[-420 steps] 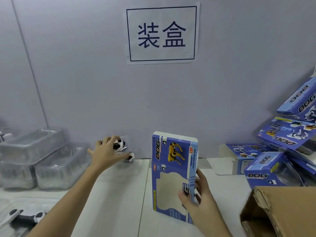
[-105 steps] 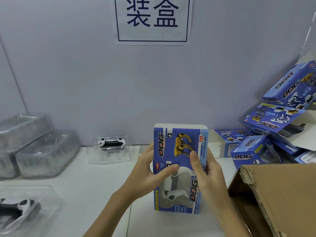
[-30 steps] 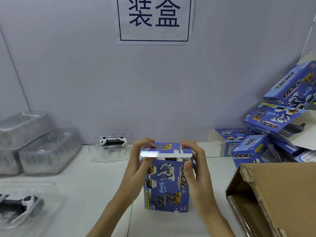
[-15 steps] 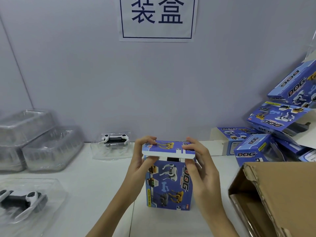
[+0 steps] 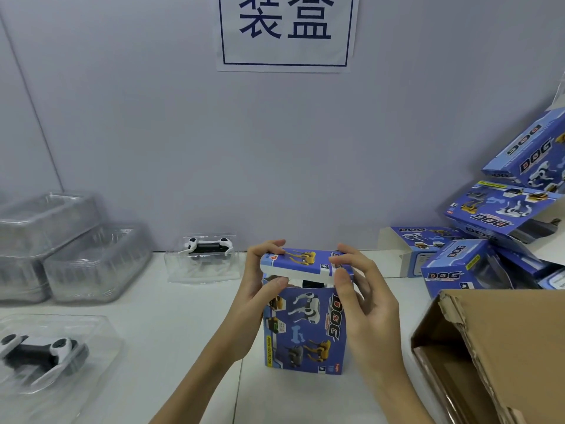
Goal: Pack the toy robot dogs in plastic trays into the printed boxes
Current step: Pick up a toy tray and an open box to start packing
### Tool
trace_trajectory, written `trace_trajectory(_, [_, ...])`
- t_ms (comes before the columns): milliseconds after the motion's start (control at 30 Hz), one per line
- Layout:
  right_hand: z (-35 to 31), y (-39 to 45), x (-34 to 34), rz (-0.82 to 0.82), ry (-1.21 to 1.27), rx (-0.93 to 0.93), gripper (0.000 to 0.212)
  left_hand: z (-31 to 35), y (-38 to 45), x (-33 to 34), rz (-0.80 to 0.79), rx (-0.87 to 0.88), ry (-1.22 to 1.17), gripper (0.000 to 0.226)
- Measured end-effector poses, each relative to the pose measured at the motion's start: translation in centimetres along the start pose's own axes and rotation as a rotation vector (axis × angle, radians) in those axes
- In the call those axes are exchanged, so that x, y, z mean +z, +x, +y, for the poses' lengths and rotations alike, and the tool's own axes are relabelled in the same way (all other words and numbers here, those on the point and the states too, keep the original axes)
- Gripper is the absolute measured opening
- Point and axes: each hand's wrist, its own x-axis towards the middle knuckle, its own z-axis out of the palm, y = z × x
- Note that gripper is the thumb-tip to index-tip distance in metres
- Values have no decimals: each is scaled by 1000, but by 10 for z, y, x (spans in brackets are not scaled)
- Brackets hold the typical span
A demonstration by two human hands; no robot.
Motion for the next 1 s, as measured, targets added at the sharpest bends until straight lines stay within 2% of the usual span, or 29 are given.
trace_trajectory(300, [3,0,-1,-44,14,3,25,8,1,-3,-49,-96,-179,37])
trace_trajectory(400, [7,-2,2,-57,17,-7,20,15,3,0,-34,-127,-212,47])
trace_trajectory(600, [9,-4,5,-78,53,-8,19,24,2,0,49,-26,22,55])
trace_trajectory(733, [6,-7,10,-68,70,-15,17,29,3,-8,-34,11,47,48])
trace_trajectory(867, [3,-8,13,-12,120,31,35,31,2,-13,-88,-8,-13,42])
trace_trajectory(1000, [5,-6,14,21,157,69,28,26,1,-11,-91,-13,-66,41])
